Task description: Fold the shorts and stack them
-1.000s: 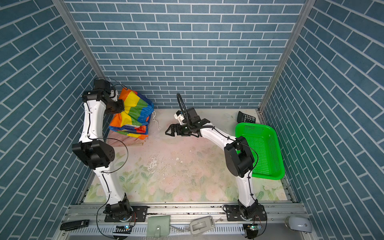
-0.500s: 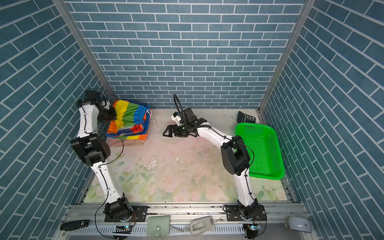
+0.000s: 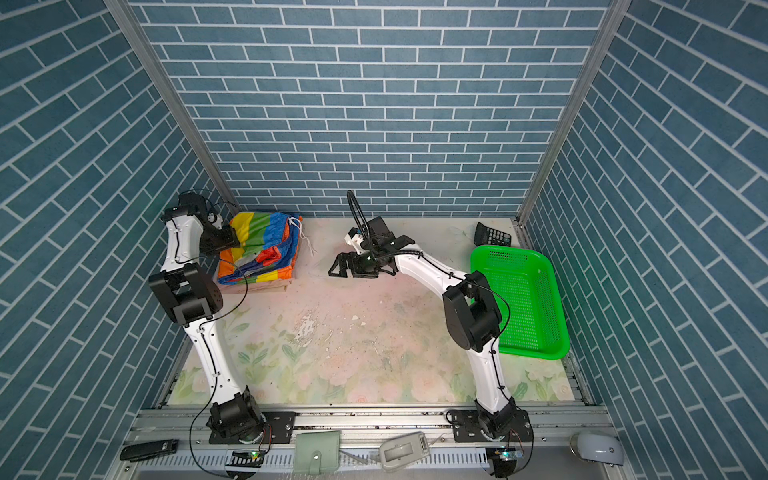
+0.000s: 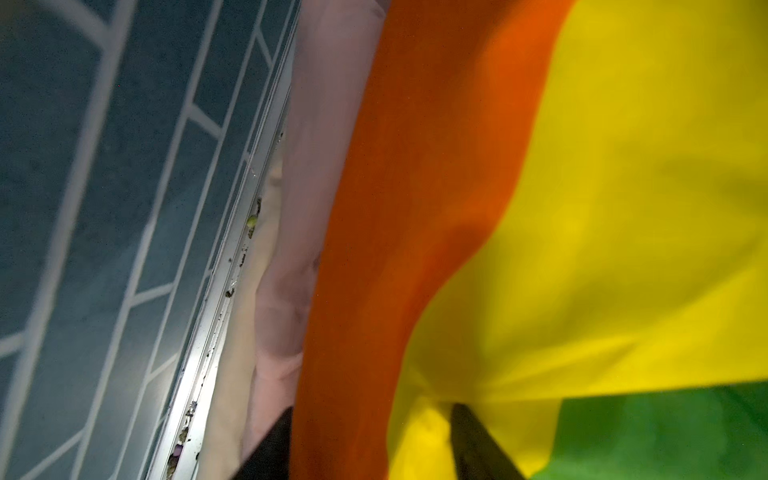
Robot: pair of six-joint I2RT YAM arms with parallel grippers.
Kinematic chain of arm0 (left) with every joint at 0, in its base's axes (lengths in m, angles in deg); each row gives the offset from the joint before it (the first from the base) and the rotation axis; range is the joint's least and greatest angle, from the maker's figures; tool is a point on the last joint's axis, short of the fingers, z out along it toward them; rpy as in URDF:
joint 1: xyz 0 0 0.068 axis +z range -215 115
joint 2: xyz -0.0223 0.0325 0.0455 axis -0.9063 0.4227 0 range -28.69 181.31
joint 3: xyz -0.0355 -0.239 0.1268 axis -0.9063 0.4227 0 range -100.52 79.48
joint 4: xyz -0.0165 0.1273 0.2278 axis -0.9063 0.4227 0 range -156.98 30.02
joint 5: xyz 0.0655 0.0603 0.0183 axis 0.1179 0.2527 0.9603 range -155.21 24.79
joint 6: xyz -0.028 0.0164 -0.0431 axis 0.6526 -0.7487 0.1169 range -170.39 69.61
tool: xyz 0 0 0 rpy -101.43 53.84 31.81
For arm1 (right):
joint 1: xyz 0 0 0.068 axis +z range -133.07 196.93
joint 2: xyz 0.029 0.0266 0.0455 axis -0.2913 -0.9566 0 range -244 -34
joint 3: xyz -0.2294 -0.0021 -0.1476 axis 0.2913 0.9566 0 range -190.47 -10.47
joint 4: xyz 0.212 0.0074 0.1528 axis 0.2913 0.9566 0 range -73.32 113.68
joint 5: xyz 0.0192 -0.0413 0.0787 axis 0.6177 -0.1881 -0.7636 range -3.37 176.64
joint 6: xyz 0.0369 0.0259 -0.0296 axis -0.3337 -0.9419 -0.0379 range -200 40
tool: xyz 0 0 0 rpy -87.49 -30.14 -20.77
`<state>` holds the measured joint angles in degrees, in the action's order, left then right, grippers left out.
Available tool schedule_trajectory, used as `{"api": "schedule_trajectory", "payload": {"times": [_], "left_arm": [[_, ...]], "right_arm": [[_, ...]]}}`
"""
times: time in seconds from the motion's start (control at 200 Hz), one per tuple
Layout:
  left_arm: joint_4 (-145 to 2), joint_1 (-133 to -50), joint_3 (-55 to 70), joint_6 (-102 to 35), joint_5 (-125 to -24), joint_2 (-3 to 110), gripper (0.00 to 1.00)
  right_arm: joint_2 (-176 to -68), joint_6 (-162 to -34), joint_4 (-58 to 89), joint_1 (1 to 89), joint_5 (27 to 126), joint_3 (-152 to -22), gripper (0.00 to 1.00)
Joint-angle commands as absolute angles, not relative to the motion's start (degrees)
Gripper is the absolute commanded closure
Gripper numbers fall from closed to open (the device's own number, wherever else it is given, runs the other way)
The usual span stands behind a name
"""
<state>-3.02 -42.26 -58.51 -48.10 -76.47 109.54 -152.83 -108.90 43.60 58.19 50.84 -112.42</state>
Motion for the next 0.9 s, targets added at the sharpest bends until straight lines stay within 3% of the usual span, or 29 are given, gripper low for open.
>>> {"api": "schedule_trajectory", "payload": {"times": [0.0,0.165,0.38,0.585,0.765,0.895], "left_arm": [[-3.4,-42.2,-58.0,-46.5,-80.1,105.4,0.00],[-9.8,-45.4,-50.5,-42.7,-87.6,95.6,0.00],[-22.9,-52.8,-36.2,-36.0,-95.7,87.2,0.00],[-34.7,-54.1,-23.0,-29.6,-100.5,86.6,0.00],[-43.1,-54.6,-14.3,-25.4,-102.5,86.3,0.00],[-42.6,-55.0,-15.6,-25.2,-103.8,86.3,0.00]], "right_arm": [[-146.5,-105.4,47.5,57.1,52.9,-111.1,0.01],[-139.0,-105.0,50.5,51.6,59.1,-106.5,0.01],[-128.2,-103.5,58.4,40.7,78.3,-98.7,0.01],[-121.1,-104.8,57.0,30.0,83.5,-86.9,0.01],[-121.4,-103.8,56.2,28.1,86.1,-81.9,0.01],[-122.5,-104.3,55.2,27.8,88.2,-79.7,0.01]]}}
